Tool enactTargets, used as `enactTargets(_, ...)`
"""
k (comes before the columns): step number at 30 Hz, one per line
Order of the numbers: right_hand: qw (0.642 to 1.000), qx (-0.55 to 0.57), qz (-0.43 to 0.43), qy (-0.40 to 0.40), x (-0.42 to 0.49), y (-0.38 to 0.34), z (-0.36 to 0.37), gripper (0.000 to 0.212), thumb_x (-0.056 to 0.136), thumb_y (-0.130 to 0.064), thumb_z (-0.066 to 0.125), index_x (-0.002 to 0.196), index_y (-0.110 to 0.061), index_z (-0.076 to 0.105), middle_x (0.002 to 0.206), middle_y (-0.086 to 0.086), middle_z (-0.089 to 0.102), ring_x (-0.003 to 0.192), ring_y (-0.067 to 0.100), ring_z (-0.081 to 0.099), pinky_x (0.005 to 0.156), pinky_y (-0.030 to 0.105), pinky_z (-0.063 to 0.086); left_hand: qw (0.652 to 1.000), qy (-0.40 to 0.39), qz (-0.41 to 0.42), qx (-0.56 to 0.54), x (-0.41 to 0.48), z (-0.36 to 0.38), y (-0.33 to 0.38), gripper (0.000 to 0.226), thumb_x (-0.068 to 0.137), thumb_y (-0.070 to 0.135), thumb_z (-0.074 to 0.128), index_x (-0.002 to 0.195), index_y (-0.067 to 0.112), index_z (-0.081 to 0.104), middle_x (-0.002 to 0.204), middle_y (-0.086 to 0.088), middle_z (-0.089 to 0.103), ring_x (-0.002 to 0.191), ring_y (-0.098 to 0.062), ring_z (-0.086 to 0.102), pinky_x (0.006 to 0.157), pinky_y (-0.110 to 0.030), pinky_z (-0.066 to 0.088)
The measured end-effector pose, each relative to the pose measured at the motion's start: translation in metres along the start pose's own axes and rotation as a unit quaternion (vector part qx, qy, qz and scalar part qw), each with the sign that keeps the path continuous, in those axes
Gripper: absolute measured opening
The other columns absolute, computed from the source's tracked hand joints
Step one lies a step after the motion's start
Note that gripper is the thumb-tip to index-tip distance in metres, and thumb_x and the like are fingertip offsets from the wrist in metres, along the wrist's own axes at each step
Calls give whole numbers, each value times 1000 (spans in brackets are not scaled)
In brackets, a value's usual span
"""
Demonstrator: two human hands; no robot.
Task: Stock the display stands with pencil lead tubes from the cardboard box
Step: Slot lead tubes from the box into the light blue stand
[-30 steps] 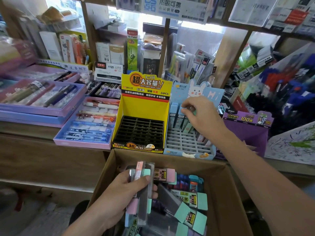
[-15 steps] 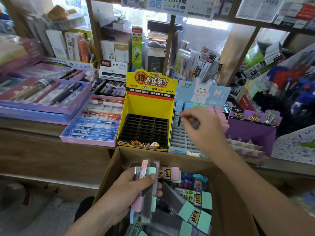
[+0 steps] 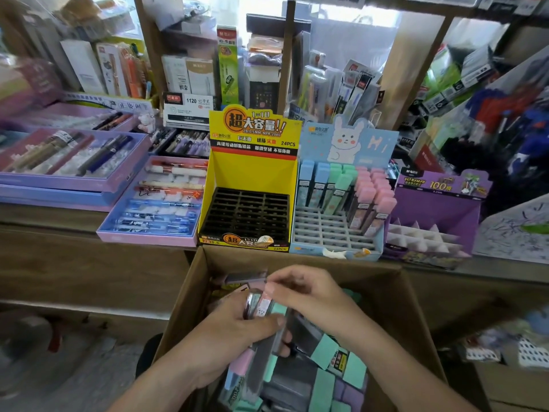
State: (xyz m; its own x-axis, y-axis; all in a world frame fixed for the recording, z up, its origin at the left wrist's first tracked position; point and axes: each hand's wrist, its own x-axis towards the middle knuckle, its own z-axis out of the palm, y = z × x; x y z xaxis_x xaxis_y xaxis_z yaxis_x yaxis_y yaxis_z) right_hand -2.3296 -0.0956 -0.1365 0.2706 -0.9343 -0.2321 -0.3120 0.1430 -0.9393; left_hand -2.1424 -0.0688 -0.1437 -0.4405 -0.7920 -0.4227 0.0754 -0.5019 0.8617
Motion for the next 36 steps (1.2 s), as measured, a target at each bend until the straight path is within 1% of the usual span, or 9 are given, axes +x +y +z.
enactTargets(3,1000,20,8,-8,3,3,1,22,85,-41,82,102,-28,79,105,-4,78,104,11,72,98,36,56,1000,0,1,19,0,2,2,24,95,4,69,119,4,69,102,-31,75,86,-35,74,78,-38,63)
enactTargets(7,999,48,22,12,3,4,-3,13,89,-36,78,100,-29,81,100,-4,79,92,8,72,75,21,51,1000,-3,-9,29,0,0,1,26,94,3,71,120,1,67,103,-30,75,88,-36,74,84,-41,62)
enactTargets(12,991,110,31,64,3,7,-7,10,94,-30,73,98,-27,82,95,3,79,87,16,73,76,32,55,1000,-9,-2,16,0,-3,1,25,90,5,75,115,5,72,101,-30,74,83,-34,73,77,-37,61)
enactTargets(16,970,219,24,106,3,6,-20,10,95,-12,70,98,-11,80,90,13,75,77,20,66,65,30,53,1000,-9,6,6,1,-6,-1,29,93,4,72,121,6,69,100,-29,74,83,-32,73,78,-36,60)
enactTargets(19,957,264,11,119,-1,6,-31,16,93,3,67,104,-5,76,85,16,71,73,23,64,62,29,54,1000,11,12,-7,0,-7,1,17,95,8,70,110,13,76,99,-26,76,84,-32,75,77,-35,60)
enactTargets(22,974,208,0,89,-5,6,-38,25,91,6,67,110,-10,75,85,15,71,73,21,64,65,29,55,998,47,26,-20,0,-7,3,14,96,13,68,102,18,80,102,-24,77,87,-31,76,76,-37,62)
enactTargets(26,992,122,-3,16,-7,6,-43,33,88,4,70,110,-19,78,92,15,74,74,21,66,67,27,55,996,68,40,-43,0,-7,4,14,95,16,68,104,17,79,103,-25,77,87,-31,76,76,-37,61)
enactTargets(30,994,95,-4,-59,-7,6,-42,40,81,3,72,115,-19,76,105,18,72,83,19,67,71,31,56,995,70,42,-58,0,-7,4,22,88,22,72,107,13,77,104,-26,76,88,-32,76,77,-38,61)
enactTargets(36,988,61,-4,-143,-9,5,-38,69,80,11,73,137,-20,51,111,9,72,89,21,68,72,32,56,995,69,50,-52,2,-8,3,23,85,24,75,106,15,76,102,-24,76,89,-33,75,80,-42,60)
